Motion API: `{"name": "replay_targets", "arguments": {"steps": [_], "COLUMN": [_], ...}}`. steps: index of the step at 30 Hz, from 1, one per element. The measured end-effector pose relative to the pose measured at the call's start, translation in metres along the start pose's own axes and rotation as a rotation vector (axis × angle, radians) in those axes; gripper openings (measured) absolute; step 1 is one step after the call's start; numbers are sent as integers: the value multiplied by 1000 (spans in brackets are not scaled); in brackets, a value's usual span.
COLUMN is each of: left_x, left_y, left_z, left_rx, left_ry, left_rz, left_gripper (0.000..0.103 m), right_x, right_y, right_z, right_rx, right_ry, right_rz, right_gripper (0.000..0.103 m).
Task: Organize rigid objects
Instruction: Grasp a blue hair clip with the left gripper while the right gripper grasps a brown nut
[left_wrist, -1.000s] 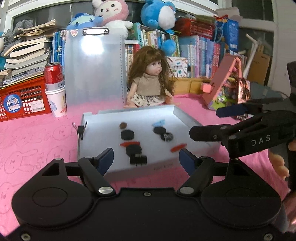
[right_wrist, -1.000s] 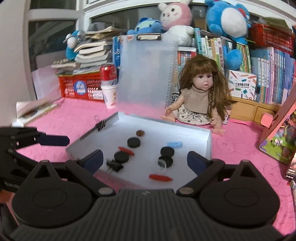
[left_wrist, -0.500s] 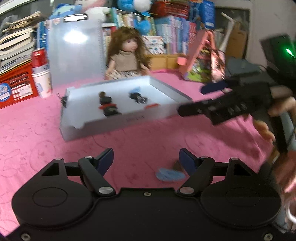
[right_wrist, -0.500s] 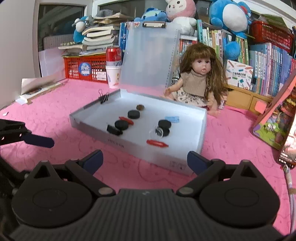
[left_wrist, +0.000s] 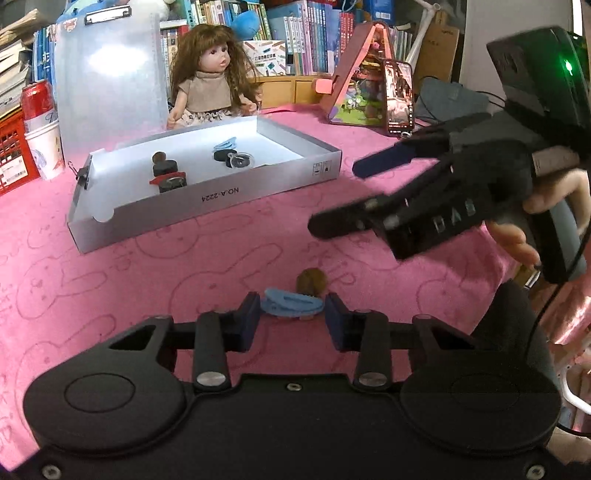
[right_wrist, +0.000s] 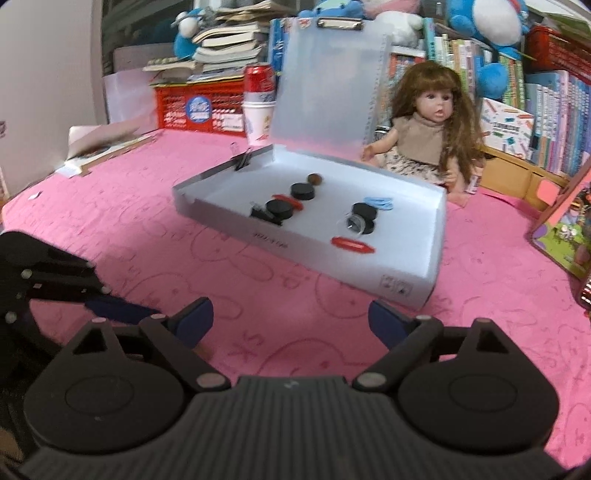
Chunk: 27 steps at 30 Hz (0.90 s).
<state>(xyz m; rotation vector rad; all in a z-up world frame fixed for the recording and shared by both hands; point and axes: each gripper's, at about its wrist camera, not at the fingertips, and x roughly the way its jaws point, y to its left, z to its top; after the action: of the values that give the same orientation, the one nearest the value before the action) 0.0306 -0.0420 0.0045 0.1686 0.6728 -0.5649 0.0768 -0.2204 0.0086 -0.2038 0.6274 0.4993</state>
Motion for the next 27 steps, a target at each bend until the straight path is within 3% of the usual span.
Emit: {"name": "replay_targets", "arguments": {"steps": [9, 14, 19, 27], "left_x": [-4, -1, 1, 2], "left_y": [24, 37, 37, 34], "left_z": [8, 9, 9, 9], "left_rx": [-65, -113, -107, -107], "left_ry": [-17, -2, -3, -5], "left_rz": [119, 136, 138, 136], "left_gripper": [36, 37, 37, 37], "right_x": [2, 5, 9, 6], "right_y": [11, 24, 35, 28], "right_z": [-8, -14, -19, -22], "right_rx": [-14, -39, -71, -29], "right_ry": [32, 43, 59, 32], "right_rz": [62, 138, 154, 139], "right_gripper": [82, 76, 74, 44]}}
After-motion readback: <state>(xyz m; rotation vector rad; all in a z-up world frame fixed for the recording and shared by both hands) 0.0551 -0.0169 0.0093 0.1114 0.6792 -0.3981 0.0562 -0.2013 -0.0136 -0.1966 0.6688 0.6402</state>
